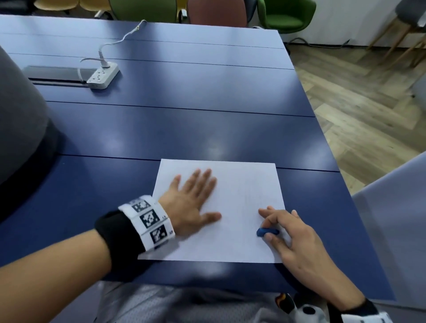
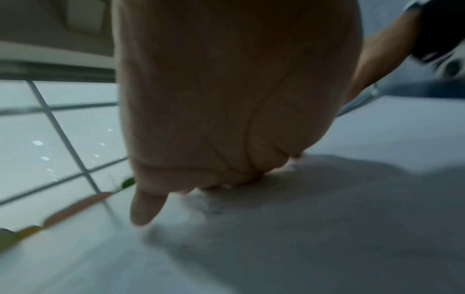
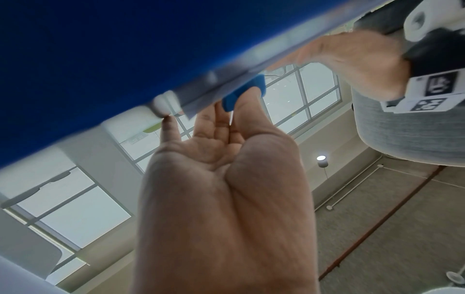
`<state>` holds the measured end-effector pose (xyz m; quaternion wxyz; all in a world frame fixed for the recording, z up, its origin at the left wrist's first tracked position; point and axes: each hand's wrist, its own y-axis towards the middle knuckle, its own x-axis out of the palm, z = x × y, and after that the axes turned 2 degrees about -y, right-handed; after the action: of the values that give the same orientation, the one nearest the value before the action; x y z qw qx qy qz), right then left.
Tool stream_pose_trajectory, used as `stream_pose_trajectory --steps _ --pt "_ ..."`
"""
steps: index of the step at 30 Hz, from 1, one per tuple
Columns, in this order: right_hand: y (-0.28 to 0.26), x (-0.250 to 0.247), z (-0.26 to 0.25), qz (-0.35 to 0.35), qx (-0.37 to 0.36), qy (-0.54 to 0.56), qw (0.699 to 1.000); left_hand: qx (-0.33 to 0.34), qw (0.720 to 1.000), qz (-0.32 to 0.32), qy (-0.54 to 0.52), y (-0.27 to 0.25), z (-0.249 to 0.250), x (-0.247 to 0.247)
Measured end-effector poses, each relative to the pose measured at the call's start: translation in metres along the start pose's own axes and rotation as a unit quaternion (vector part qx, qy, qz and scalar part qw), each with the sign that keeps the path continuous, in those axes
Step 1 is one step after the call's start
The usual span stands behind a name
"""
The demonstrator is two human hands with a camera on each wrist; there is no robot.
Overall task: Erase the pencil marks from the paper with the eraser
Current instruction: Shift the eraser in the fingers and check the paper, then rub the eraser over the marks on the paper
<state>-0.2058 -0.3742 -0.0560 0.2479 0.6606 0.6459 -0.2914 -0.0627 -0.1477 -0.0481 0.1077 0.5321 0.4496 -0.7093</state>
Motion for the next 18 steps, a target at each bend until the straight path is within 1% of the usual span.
stream_pose_trajectory --steps 1,2,3,5,7,9,11,14,16,18 --pt "0.001 0.001 0.000 0.001 -0.003 -0.011 1.000 -0.049 0.999 0.004 -0.006 0.002 -0.009 -0.006" --pt "0.001 0.002 0.001 0.000 -0.007 -0.023 1.000 -0.081 0.997 0.007 -0.013 0.003 -0.015 -0.014" --pt "0.002 0.003 0.001 0.001 -0.009 -0.033 0.999 -0.089 0.996 0.011 -0.025 0.004 -0.018 -0.023" --pt "0.002 0.004 0.001 0.006 -0.008 -0.045 0.999 -0.047 0.997 0.009 -0.068 0.001 -0.012 -0.036" --pt "0.002 0.004 0.000 0.011 -0.003 -0.052 0.999 0.006 0.995 -0.014 -0.100 -0.002 0.000 -0.040" --pt "0.003 0.002 -0.004 0.007 0.002 -0.074 0.997 0.031 0.995 -0.042 -0.087 -0.003 0.011 -0.035" --pt "0.008 -0.001 -0.012 0.002 0.000 -0.129 0.992 0.028 0.997 -0.044 -0.061 -0.001 0.016 -0.028" --pt "0.023 -0.005 -0.031 -0.021 -0.025 -0.221 0.975 0.021 0.998 -0.035 -0.047 0.000 0.018 -0.026" --pt "0.035 -0.008 -0.042 -0.055 -0.032 -0.238 0.969 0.019 0.998 -0.032 -0.041 0.000 0.017 -0.024" --pt "0.047 -0.009 -0.050 -0.073 -0.043 -0.255 0.963 0.018 0.999 -0.029 -0.039 0.000 0.017 -0.023"
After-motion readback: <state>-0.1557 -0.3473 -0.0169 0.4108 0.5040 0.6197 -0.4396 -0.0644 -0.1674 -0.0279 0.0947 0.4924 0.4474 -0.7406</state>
